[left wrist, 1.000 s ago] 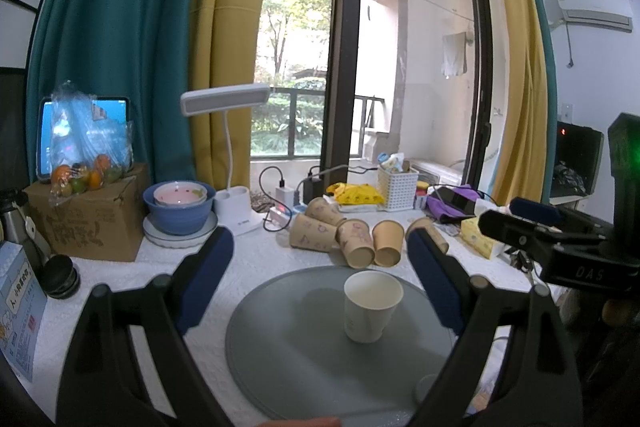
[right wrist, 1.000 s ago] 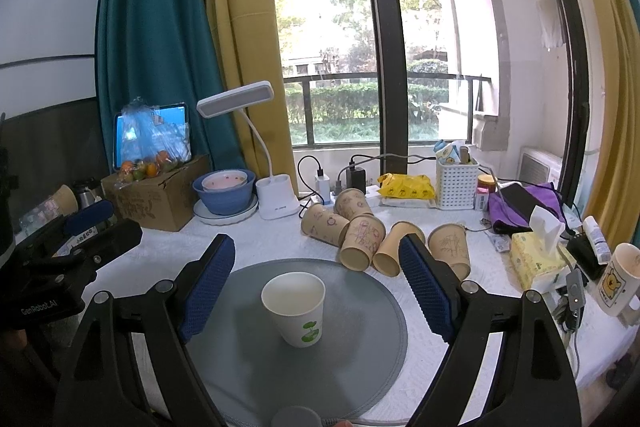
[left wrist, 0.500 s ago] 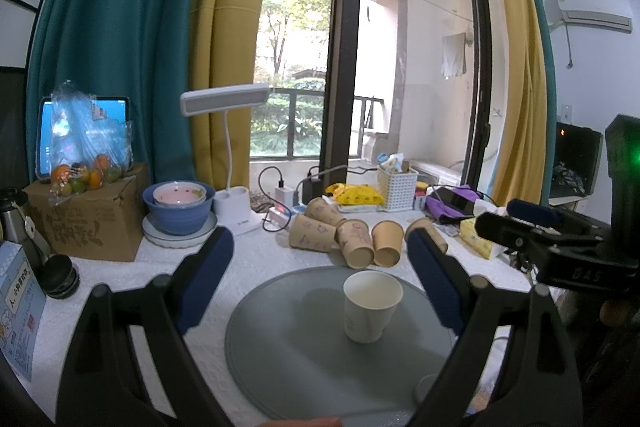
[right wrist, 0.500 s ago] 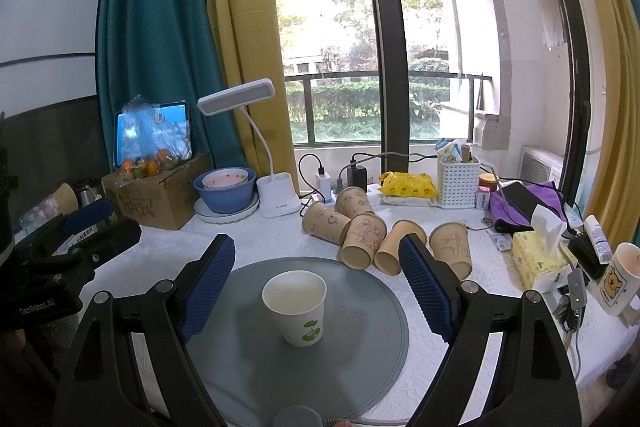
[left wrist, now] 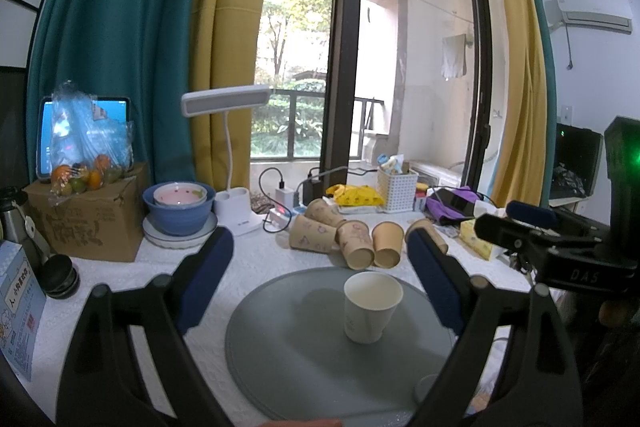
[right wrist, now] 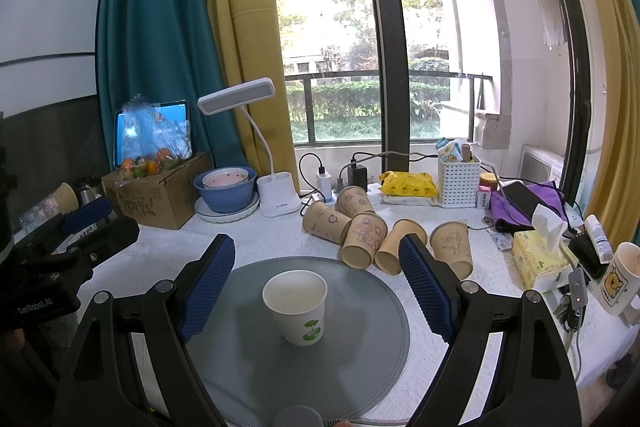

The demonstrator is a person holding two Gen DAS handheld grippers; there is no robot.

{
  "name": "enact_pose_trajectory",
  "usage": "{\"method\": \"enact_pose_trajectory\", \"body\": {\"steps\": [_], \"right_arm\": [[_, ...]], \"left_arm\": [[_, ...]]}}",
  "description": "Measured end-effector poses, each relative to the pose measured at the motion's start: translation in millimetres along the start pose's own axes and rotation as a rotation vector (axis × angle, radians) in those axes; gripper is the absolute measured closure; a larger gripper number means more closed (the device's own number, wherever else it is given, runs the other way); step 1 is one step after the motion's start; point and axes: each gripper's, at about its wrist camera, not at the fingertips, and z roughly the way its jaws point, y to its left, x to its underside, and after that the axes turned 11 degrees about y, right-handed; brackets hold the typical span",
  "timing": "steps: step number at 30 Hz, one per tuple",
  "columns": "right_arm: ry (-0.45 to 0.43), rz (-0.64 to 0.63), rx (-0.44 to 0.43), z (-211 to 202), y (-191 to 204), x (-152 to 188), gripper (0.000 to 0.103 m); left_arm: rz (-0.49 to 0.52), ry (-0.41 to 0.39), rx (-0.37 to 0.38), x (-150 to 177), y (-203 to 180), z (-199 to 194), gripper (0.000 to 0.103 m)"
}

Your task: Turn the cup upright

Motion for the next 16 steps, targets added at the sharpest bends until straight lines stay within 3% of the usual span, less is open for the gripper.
{"method": "enact_pose_trajectory", "body": {"steps": [12, 16], "right_arm": [[0.001, 0.000, 0.000, 0.1, -0.1, -0.6, 0.017], [0.000, 0.002, -0.003, 0.2, 0.0, -0.5, 0.017]], "left_arm": [[-0.002, -0.003, 0.009, 0.3, -0.9, -0.6, 0.013], [-0.011, -0.054, 0.026, -0.4, -4.0, -6.4, 0.013]]}}
